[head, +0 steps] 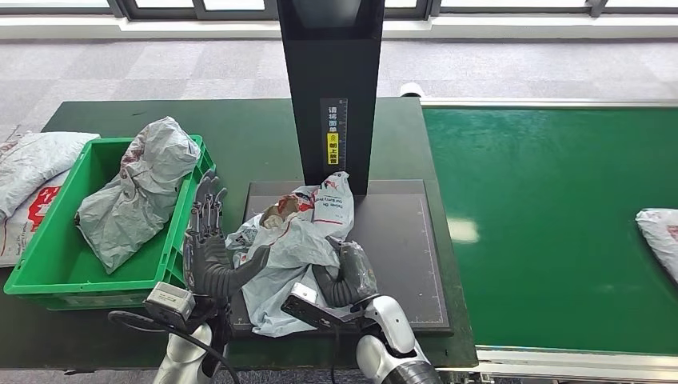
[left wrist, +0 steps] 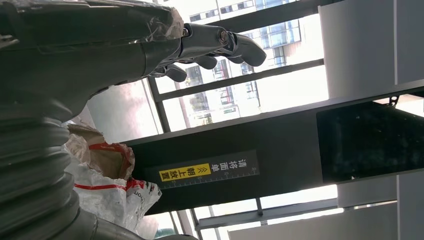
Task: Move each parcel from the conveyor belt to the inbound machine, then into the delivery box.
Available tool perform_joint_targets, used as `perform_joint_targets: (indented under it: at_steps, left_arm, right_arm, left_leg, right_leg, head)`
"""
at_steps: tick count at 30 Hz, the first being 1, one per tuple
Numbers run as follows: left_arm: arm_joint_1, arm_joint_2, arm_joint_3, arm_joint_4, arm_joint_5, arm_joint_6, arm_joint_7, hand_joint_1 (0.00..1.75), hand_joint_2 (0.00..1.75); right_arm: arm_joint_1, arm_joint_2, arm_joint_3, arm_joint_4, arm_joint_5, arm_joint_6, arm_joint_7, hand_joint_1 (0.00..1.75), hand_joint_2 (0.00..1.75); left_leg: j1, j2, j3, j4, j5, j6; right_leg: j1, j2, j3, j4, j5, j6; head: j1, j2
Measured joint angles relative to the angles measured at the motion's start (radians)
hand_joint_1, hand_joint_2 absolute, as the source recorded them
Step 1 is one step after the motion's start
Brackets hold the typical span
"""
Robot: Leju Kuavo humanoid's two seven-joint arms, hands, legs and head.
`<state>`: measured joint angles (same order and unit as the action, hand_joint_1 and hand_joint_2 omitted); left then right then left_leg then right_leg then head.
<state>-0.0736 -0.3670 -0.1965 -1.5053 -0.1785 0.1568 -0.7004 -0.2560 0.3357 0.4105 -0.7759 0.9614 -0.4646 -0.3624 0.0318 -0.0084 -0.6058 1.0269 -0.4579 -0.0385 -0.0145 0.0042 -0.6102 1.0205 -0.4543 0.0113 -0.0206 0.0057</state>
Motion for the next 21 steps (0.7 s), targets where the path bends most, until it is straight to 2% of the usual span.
perform_joint_targets:
  at_steps: [21]
  left_arm:
    - [0.0, 0.0, 0.0, 0.0, 0.0, 0.0, 0.0, 0.0, 1.75]
  right_arm:
    - [0.0, 0.0, 0.0, 0.0, 0.0, 0.0, 0.0, 1.64, 1.75]
  left_leg:
    - [0.0, 0.0, 0.0, 0.0, 0.0, 0.0]
  right_leg:
    - [0.0, 0.0, 0.0, 0.0, 0.0, 0.0]
  head:
    - [0.0, 0.0]
